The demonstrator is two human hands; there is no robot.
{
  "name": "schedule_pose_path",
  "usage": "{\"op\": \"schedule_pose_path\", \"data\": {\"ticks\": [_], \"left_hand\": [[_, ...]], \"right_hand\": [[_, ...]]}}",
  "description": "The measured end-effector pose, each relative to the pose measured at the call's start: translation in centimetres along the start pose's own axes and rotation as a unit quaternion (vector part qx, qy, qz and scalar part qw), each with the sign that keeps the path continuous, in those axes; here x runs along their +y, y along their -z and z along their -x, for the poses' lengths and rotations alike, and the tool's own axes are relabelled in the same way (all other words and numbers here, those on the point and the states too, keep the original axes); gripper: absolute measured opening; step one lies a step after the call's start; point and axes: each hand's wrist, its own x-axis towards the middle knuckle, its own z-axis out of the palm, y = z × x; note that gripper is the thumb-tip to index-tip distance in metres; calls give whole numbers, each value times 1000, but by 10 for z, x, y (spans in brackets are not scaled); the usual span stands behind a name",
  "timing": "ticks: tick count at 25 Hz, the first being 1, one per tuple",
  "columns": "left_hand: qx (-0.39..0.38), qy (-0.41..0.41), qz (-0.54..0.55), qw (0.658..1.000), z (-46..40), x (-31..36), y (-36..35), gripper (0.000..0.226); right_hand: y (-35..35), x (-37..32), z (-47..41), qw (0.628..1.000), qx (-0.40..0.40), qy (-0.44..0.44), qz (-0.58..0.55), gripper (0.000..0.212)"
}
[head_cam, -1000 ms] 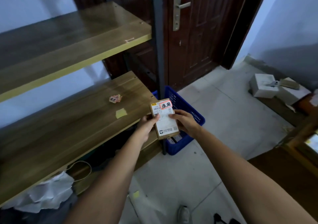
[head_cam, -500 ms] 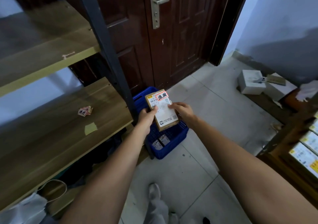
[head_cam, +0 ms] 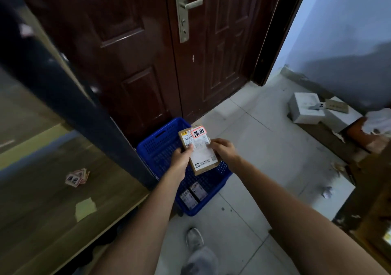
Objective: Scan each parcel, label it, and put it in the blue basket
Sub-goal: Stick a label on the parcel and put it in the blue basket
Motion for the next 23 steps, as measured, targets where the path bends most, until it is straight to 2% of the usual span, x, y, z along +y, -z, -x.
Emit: {"op": "schedule_pose_path", "data": {"ticks": [8,14,18,23], "left_hand": [[24,38,26,999,-41,-3,-3,31],[89,33,-5,996,-56,-16,-5,31],[112,55,-25,992,-76,-41,-25,30],[100,51,-25,993,-125,-86,-48,22]], "right_hand": [[-10,-3,-49,999,-31,-28,20,27],[-13,5,-75,995,-67,-62,40,29],[-4,32,-106,993,-67,-77,67,29],[6,89,-168,991,-65,-74,87,25]]}}
